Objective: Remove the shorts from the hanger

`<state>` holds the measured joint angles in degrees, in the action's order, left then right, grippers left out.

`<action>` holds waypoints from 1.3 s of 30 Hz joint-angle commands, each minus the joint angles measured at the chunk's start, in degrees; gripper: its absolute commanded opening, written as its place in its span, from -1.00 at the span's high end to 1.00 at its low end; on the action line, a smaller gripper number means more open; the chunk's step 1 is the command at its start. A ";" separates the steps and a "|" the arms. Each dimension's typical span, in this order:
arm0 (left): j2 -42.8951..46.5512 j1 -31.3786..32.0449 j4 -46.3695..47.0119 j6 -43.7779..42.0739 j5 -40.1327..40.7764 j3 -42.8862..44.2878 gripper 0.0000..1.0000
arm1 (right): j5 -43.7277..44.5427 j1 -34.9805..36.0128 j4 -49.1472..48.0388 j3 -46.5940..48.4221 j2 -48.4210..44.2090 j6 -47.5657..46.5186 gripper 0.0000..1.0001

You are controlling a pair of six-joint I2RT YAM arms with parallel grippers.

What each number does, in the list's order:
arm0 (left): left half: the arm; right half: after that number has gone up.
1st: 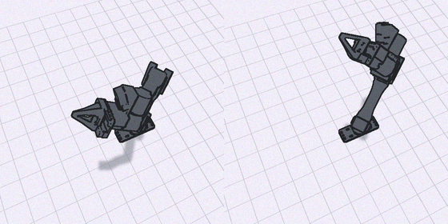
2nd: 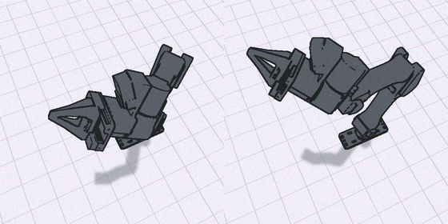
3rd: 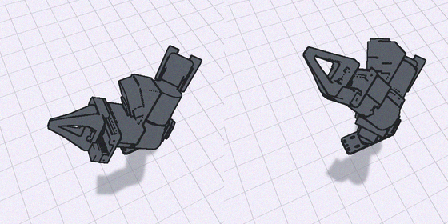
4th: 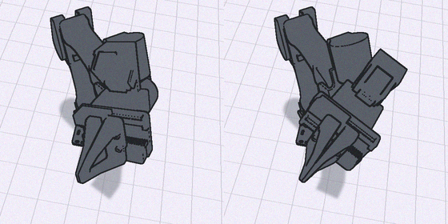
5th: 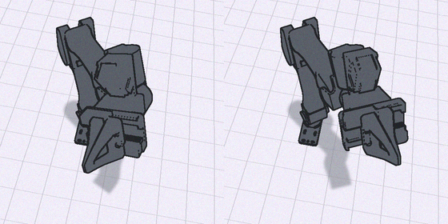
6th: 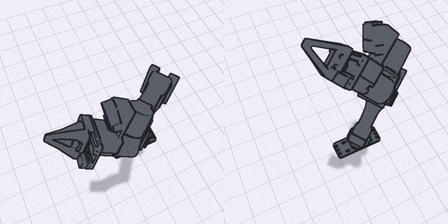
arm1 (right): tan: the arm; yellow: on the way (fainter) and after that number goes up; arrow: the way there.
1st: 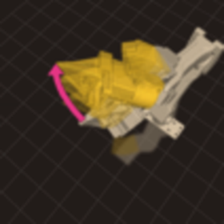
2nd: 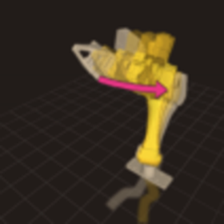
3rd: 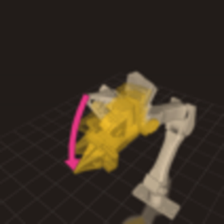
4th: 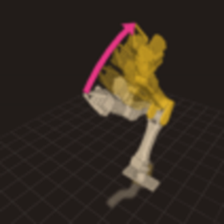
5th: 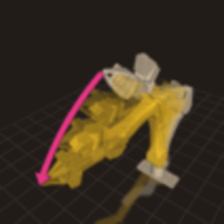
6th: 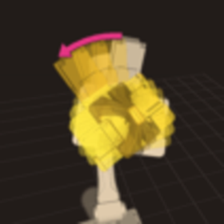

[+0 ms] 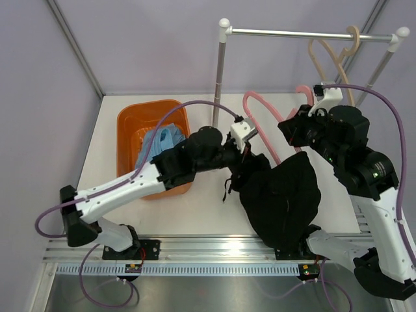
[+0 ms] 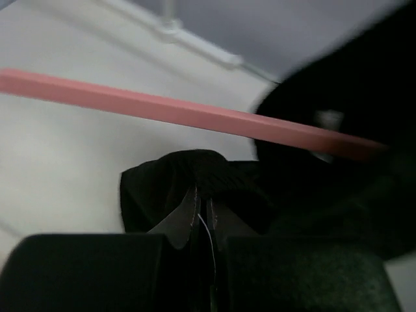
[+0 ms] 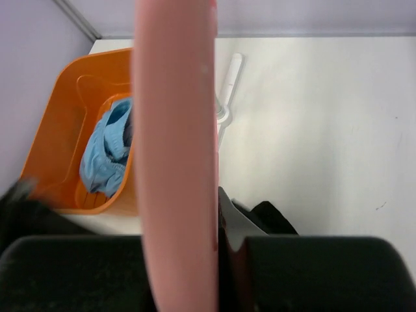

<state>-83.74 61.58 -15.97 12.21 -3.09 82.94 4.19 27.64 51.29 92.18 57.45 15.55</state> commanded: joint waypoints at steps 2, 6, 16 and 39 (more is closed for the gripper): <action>9.82 3.97 9.20 -7.28 -24.29 -4.97 0.99 | 4.16 0.31 -9.27 -1.39 3.01 1.06 1.00; 13.87 8.98 4.04 -11.58 -29.07 -8.05 0.99 | 4.25 0.31 -11.73 -0.26 6.09 1.06 1.00; 22.03 12.69 -0.66 -14.23 -14.23 -6.74 0.95 | 8.73 0.31 -10.16 9.68 14.35 -1.14 1.00; 10.44 1.54 33.81 -62.68 39.04 33.72 1.00 | 6.01 0.31 -5.67 6.96 8.91 -0.43 1.00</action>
<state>-72.40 67.09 12.60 -48.07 34.74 119.55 10.85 27.64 46.46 99.35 68.01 15.40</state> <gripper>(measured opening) 0.023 0.128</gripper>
